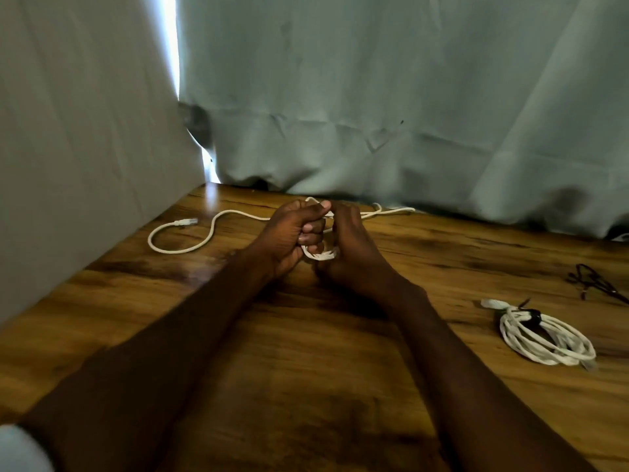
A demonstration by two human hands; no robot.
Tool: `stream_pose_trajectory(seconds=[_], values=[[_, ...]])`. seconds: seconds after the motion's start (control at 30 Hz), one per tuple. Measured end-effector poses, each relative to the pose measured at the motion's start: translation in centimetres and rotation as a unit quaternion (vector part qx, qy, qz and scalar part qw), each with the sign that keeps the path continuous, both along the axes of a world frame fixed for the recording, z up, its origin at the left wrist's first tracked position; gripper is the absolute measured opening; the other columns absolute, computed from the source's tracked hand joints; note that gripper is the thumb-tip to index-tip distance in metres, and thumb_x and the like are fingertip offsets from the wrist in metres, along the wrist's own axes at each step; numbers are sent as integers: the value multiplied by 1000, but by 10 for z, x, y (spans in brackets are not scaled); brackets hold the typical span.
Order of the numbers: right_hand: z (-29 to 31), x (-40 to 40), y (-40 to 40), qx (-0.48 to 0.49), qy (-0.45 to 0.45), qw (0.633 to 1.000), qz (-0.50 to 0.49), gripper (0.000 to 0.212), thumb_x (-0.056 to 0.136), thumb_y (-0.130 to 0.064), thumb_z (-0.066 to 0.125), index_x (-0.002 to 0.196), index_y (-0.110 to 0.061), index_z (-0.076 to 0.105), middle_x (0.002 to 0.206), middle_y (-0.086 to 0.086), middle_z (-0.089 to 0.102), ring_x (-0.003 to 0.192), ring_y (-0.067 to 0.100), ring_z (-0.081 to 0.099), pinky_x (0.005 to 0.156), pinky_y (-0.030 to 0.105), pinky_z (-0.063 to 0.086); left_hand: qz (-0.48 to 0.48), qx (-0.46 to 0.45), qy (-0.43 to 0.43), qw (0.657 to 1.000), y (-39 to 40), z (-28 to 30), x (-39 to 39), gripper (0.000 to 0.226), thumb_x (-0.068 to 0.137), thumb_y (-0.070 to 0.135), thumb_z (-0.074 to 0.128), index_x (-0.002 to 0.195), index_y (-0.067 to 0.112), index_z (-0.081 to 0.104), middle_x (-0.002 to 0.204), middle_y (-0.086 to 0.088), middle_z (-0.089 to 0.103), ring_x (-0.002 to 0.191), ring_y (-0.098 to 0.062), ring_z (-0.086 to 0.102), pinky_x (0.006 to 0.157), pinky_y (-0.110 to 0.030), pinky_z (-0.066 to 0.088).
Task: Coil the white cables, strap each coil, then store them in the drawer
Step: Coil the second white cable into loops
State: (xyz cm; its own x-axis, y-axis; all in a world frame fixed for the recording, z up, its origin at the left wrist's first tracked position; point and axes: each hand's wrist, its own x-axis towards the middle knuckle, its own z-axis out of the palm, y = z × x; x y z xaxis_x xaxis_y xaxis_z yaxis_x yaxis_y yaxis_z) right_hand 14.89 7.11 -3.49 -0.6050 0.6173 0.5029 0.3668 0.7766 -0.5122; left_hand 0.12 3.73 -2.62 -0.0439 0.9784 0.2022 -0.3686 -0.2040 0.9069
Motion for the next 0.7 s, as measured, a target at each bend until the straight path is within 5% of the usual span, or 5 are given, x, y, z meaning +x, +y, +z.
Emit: stream_pose_trajectory(seconds=[0.07,0.2,0.37,0.57,0.7], values=[[7,1,-1,-169,52,980,88,83,74,1,85,145,-16,45,132,10,52,99,2,65,84,24,56,0,12,-8,1000,4,-7,0,27,103,12,52,76,9,51,45,5,32,32,-3,29,40,-20,30],[19,2,-2,-442,275,845,119,27,106,-9,52,128,1,62,110,28,67,91,34,68,78,38,61,-13,30,-20,999,4,-6,-11,25,103,12,52,79,4,54,47,4,33,33,-4,26,44,-26,25],[9,-4,3,-434,340,831,71,25,109,-11,45,101,3,64,66,6,63,56,20,61,62,34,54,-33,28,-20,999,-2,0,-13,13,102,12,52,92,5,51,50,2,36,39,-11,35,52,-32,34],[11,-4,5,-263,287,921,-19,32,107,-5,47,82,-10,65,70,4,63,66,21,59,64,30,49,59,22,139,988,-11,2,0,42,104,20,51,74,-4,67,59,-16,64,53,-27,62,56,-30,46],[20,9,7,-228,285,931,-13,27,105,-5,49,83,-12,63,68,1,58,67,21,55,66,34,46,53,24,63,996,-8,9,13,20,102,6,49,92,2,66,69,-17,68,51,-21,68,48,-26,53]])
